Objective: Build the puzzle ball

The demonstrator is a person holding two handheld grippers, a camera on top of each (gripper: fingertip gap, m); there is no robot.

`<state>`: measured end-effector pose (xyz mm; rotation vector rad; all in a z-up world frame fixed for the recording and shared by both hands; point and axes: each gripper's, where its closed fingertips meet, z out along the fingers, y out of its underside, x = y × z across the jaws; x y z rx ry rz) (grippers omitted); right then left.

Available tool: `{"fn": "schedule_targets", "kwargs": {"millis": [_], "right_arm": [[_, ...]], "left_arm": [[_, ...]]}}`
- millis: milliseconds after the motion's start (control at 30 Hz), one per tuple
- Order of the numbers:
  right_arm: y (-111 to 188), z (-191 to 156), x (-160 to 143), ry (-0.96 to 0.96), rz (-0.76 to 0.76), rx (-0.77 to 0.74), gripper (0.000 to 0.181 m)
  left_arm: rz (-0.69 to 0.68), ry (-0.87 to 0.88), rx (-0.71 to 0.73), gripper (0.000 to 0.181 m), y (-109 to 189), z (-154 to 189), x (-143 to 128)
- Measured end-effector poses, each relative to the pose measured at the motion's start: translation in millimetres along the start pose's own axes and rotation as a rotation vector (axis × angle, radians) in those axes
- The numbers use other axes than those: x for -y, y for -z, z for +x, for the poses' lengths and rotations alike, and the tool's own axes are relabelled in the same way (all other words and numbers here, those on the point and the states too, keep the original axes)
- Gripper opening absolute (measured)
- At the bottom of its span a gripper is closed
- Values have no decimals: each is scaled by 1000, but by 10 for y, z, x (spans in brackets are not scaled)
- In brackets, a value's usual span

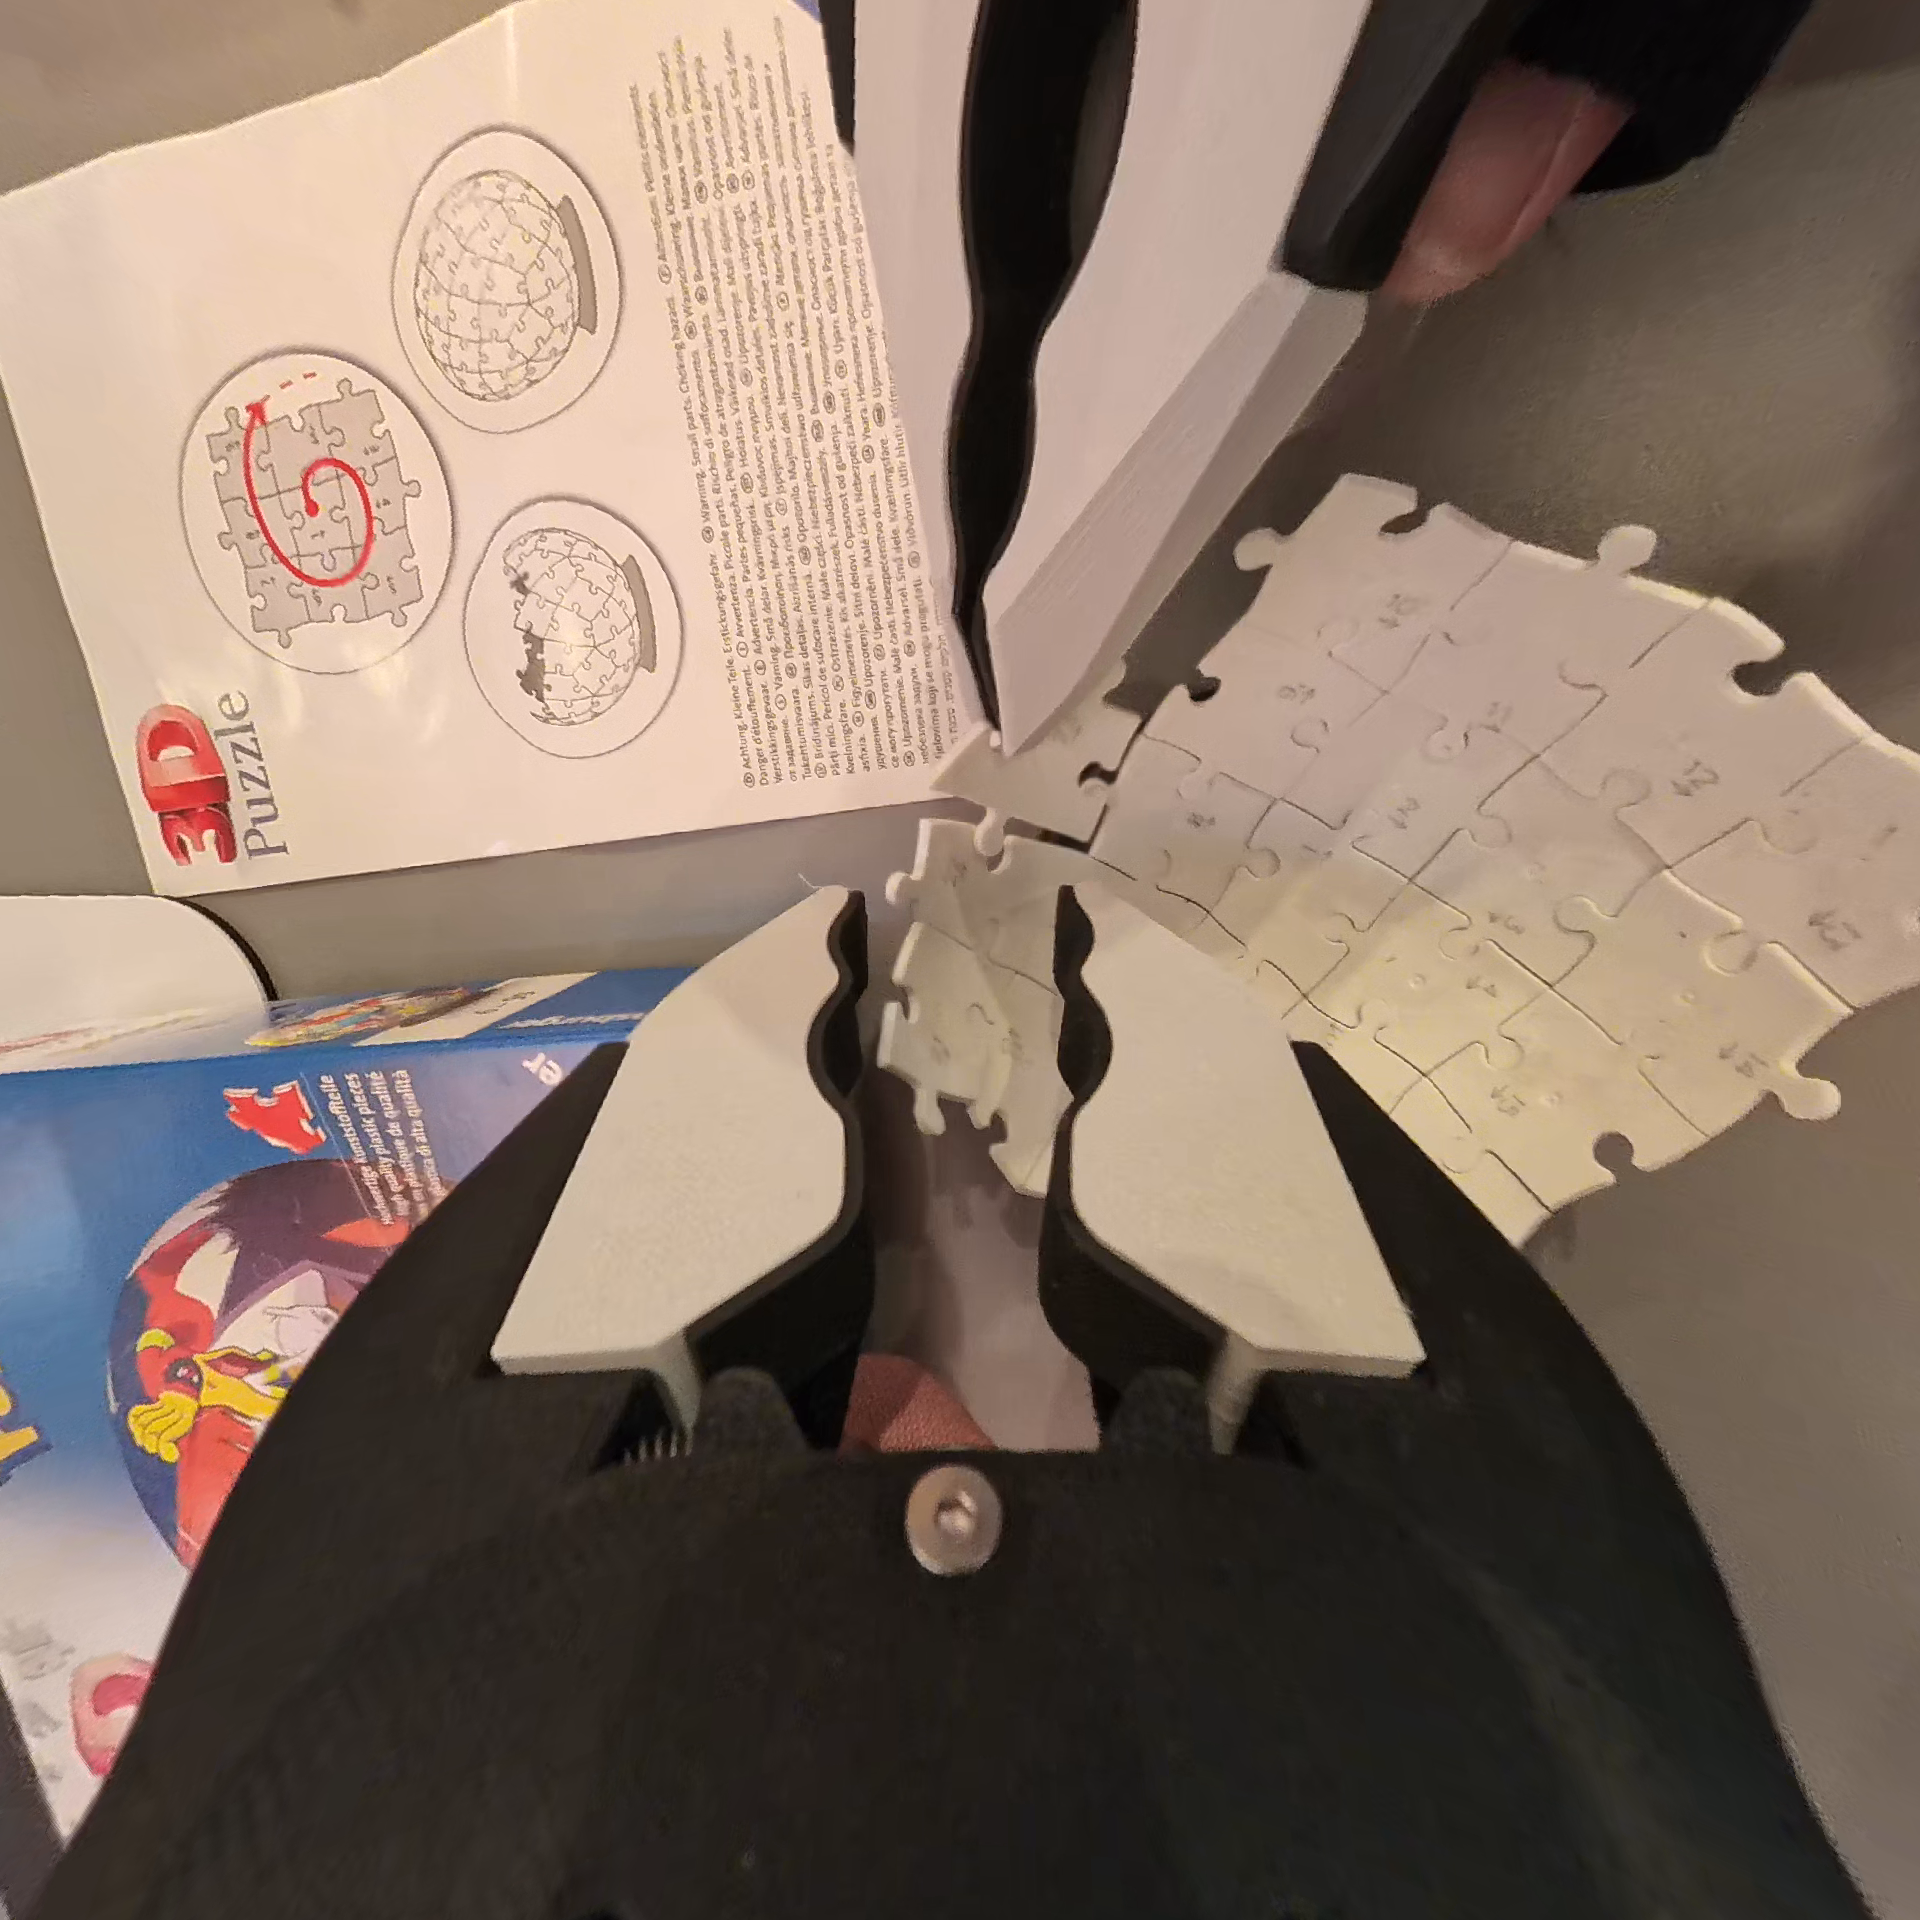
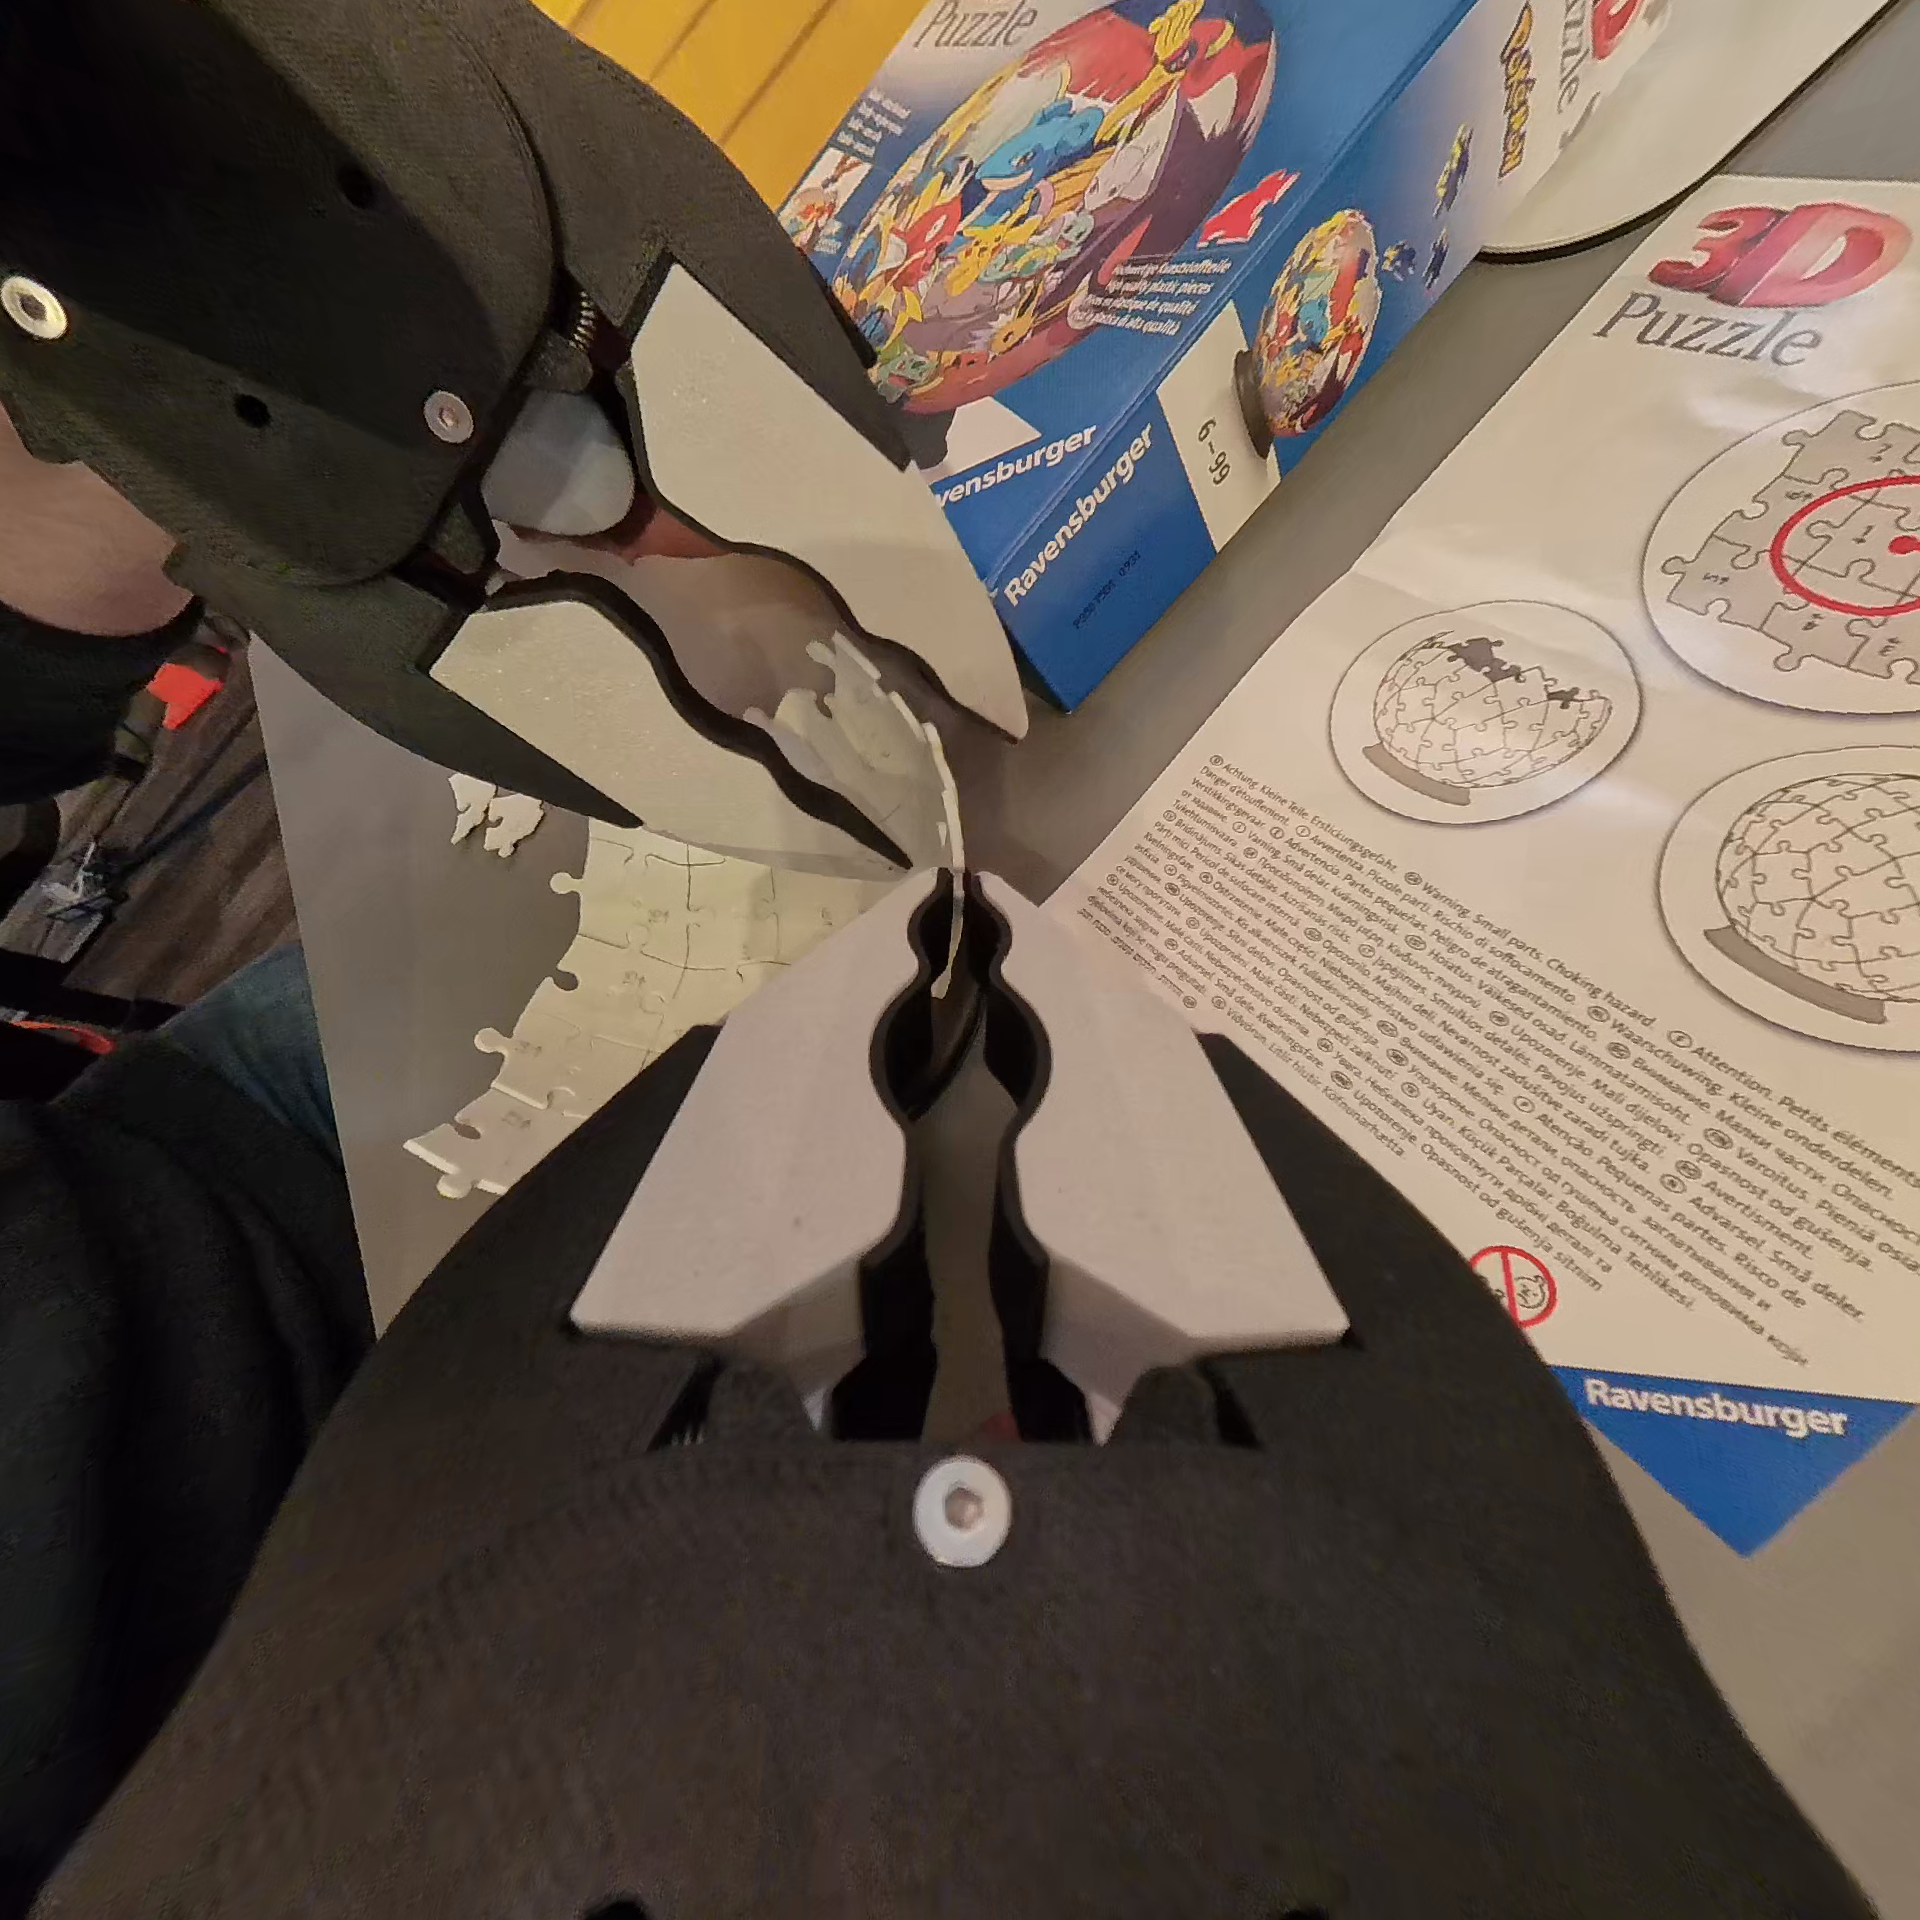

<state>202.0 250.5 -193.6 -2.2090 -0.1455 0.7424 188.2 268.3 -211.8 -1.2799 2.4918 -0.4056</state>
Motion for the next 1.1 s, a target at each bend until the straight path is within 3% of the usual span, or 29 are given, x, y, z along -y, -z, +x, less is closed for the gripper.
{"fn": "schedule_targets", "kwargs": {"millis": [867, 1100], "right_arm": [[-21, 42, -38, 32, -11, -42, 1], [-85, 16, -39, 36, -27, 23, 7]], "left_arm": [[27, 36, -77, 20, -55, 22, 93], [37, 43, -92, 20, -57, 23, 89]]}}
